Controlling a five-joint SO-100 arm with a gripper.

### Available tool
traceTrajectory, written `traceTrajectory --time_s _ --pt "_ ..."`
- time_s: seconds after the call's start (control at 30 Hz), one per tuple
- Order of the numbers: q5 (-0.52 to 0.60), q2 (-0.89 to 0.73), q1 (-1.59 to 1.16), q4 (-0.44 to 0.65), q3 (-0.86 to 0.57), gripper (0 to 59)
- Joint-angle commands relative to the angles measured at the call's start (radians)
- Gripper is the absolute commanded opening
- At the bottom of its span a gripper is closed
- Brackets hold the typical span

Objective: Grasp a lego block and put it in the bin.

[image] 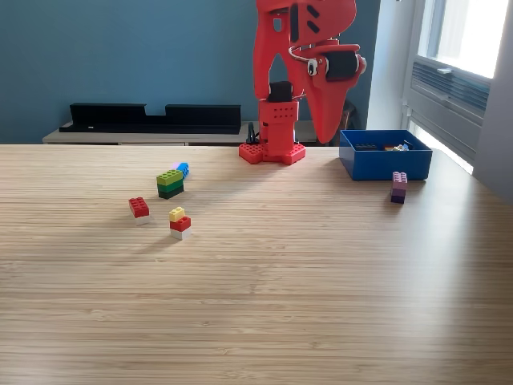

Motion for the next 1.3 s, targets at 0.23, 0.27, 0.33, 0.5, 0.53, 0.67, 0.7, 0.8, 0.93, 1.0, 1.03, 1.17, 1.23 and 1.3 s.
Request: traceTrajectory --time_s 0.23,0.27,0.33,0.5,0.53,0.67,0.7,0.8,0.93,1.0,1.03,1.17,1.23,1.3 --pt "0.034 0.078 0.011 -0.058 -0.008 0.1" --pt "0.035 0.078 0.014 -0.066 -0.008 0.1" --pt "0.037 0.078 0.020 -0.077 -0.008 0.1" --pt "0.040 0.077 0.037 -0.097 -0.008 0.1" --pt "0.041 0.077 0.043 -0.103 -0.006 0.1" --pt "0.072 0.077 0.106 -0.143 0.014 0.1" --pt "0.081 0.077 0.132 -0.152 0.020 0.1" --pt "0.121 0.077 0.227 -0.176 0.031 0.1" --pt "0.216 0.077 0.374 -0.189 0.040 0.1" --pt "0.265 0.077 0.443 -0.195 0.057 0.2" --pt "0.288 0.077 0.477 -0.202 0.072 0.2" --pt "0.351 0.077 0.621 -0.264 0.144 0.2" --pt "0.370 0.077 0.687 -0.291 0.163 1.1" --pt "0.379 0.077 0.738 -0.314 0.172 3.8"
